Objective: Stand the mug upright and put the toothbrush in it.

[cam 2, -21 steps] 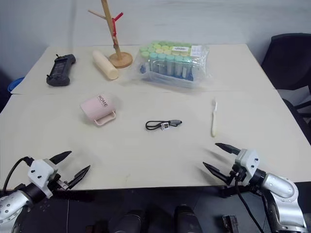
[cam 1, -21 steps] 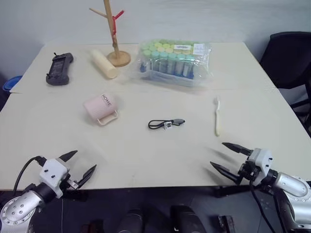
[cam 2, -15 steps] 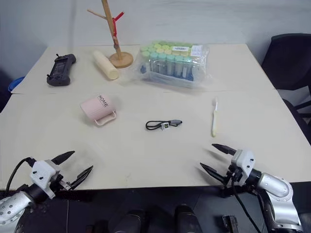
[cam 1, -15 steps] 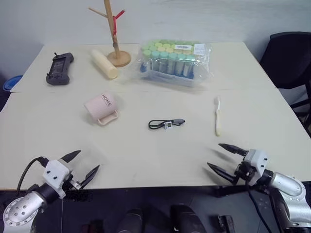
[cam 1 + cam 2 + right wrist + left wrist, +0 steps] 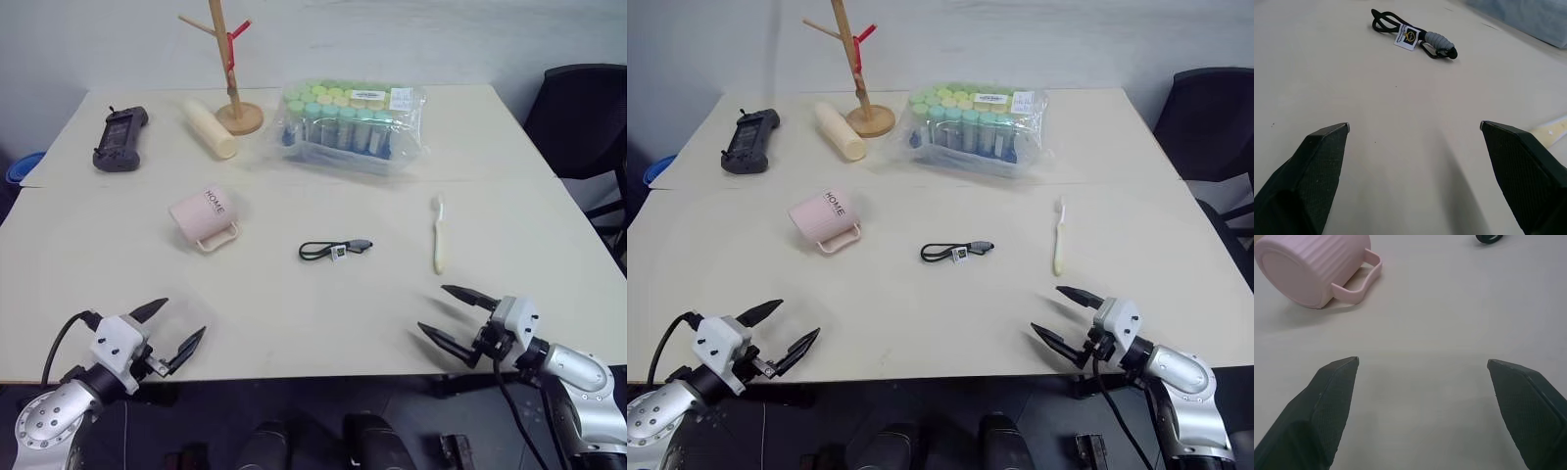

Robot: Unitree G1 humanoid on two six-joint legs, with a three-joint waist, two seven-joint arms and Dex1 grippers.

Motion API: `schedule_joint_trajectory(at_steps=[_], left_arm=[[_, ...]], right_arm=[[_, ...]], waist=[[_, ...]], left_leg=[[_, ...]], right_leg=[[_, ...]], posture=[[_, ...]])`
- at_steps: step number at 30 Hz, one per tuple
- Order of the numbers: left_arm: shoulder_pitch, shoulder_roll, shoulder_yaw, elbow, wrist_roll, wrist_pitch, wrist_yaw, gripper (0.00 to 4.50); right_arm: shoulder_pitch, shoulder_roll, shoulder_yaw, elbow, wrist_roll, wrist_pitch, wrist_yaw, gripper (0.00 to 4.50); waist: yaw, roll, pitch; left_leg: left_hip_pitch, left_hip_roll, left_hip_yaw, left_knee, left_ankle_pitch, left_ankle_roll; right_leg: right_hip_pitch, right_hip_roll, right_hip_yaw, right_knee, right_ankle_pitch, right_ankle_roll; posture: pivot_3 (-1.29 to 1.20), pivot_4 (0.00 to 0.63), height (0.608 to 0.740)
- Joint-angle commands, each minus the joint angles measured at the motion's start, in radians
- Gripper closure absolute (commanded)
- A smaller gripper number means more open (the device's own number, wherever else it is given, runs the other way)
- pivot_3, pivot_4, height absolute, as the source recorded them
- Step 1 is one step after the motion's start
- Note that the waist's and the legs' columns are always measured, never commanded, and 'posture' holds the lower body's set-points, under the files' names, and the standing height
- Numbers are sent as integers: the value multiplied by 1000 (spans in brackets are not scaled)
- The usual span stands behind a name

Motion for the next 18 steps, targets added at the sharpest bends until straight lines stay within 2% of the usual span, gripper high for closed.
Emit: schedule_joint_trajectory(at_steps=[1, 3, 8, 11, 14, 18], left_arm=[[1, 11, 5, -21, -52, 5, -36, 37], [0, 12, 9, -34, -94, 6, -71, 37], [-18, 45, 3, -14, -70, 1, -96, 37], [-49, 59, -7, -51, -131, 59, -114, 37], [-97, 71, -19, -111, -173, 123, -105, 37], [-180, 96, -39, -188, -215, 192, -99, 37]], right_arm=[[-10, 4, -2, -11, 8, -21, 0, 0], [-13, 4, -3, -6, 8, -24, 1, 0], [-19, -2, 1, -9, 20, -21, 21, 0], [-39, -15, 12, -50, 29, -9, 43, 0], [-98, -19, 32, -98, 29, 25, 32, 0], [-248, -56, 109, -133, 4, 177, 26, 0]], waist=[[1, 0, 0], [1, 0, 0], [1, 0, 0], [0, 0, 0], [-2, 0, 0], [-3, 1, 1]], left_leg=[[0, 0, 0, 0, 0, 0], [0, 0, 0, 0, 0, 0], [0, 0, 0, 0, 0, 0], [0, 0, 0, 0, 0, 0], [0, 0, 0, 1, 0, 0], [0, 0, 0, 2, 1, -2]], right_leg=[[0, 0, 0, 0, 0, 0], [0, 0, 0, 0, 0, 0], [0, 0, 0, 0, 0, 0], [0, 0, 0, 0, 0, 0], [0, 0, 0, 1, 0, 0], [-1, 0, 0, 4, 0, 0]], posture=[[0, 150, 740], [0, 150, 740], [0, 150, 740], [0, 150, 740], [0, 150, 740], [0, 150, 740]])
